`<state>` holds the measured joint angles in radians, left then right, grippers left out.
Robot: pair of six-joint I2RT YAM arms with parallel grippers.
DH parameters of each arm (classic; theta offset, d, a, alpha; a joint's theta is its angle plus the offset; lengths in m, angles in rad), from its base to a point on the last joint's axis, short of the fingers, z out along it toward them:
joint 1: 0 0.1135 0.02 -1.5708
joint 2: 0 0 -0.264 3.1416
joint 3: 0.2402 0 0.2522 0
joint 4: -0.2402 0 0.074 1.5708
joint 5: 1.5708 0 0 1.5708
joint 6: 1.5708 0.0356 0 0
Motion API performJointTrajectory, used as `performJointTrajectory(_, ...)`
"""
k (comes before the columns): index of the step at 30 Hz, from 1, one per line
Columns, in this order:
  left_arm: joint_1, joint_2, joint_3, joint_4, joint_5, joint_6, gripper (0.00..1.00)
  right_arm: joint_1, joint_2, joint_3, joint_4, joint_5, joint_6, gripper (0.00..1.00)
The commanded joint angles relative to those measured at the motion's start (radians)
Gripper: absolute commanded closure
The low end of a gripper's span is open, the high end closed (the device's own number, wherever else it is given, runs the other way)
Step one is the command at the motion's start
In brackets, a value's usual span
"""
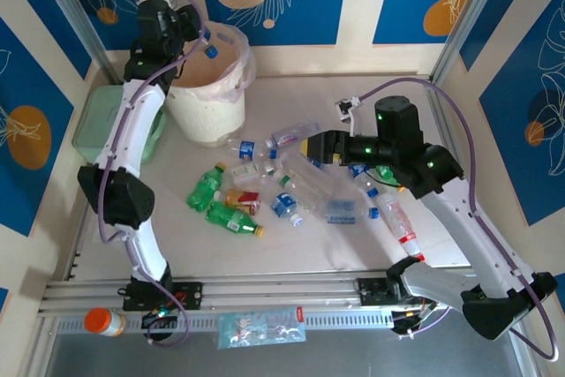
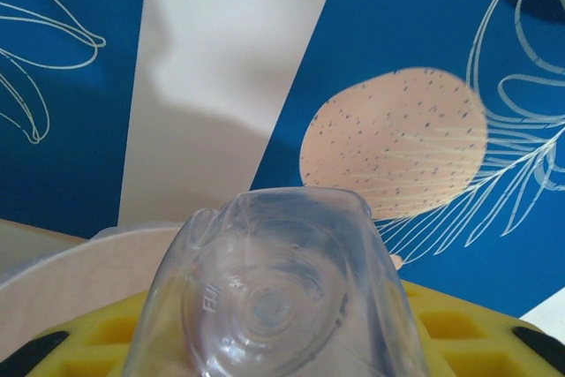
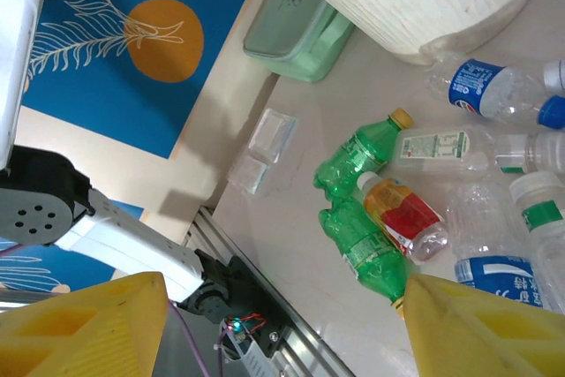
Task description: Put the plastic bottles in the bin
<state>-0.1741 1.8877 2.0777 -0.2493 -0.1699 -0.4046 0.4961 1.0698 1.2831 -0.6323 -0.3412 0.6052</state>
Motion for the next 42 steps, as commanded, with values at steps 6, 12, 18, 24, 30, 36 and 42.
performJointTrajectory(6, 0.009, 0.102, 0.027, -0.055, 0.087, 0.120, 0.73, -0.006, -0.025, 0.011, -0.046, 0.011, -0.010, 0.29)
performJointTrajectory(12, 0.009, 0.172, 0.014, -0.126, 0.061, 0.140, 0.66, -0.007, -0.045, -0.007, -0.061, 0.031, -0.018, 0.29)
performJointTrajectory(18, 0.008, 0.206, 0.018, -0.163, 0.091, 0.144, 0.43, -0.007, -0.055, -0.048, -0.066, 0.057, -0.032, 0.29)
performJointTrajectory(24, 0.008, 0.195, 0.023, -0.176, 0.093, 0.135, 0.22, -0.007, -0.074, -0.076, -0.062, 0.067, -0.031, 0.29)
performJointTrajectory(30, 0.007, 0.140, 0.025, -0.165, 0.100, 0.117, 0.11, -0.007, -0.086, -0.053, -0.095, 0.084, -0.050, 0.29)
performJointTrajectory(36, 0.006, 0.035, 0.025, -0.156, 0.133, 0.105, 0.13, -0.005, -0.114, -0.047, -0.126, 0.104, -0.060, 0.29)
performJointTrajectory(42, -0.014, -0.139, -0.046, -0.206, 0.080, 0.080, 0.16, 0.010, -0.134, -0.048, -0.162, 0.156, -0.090, 0.29)
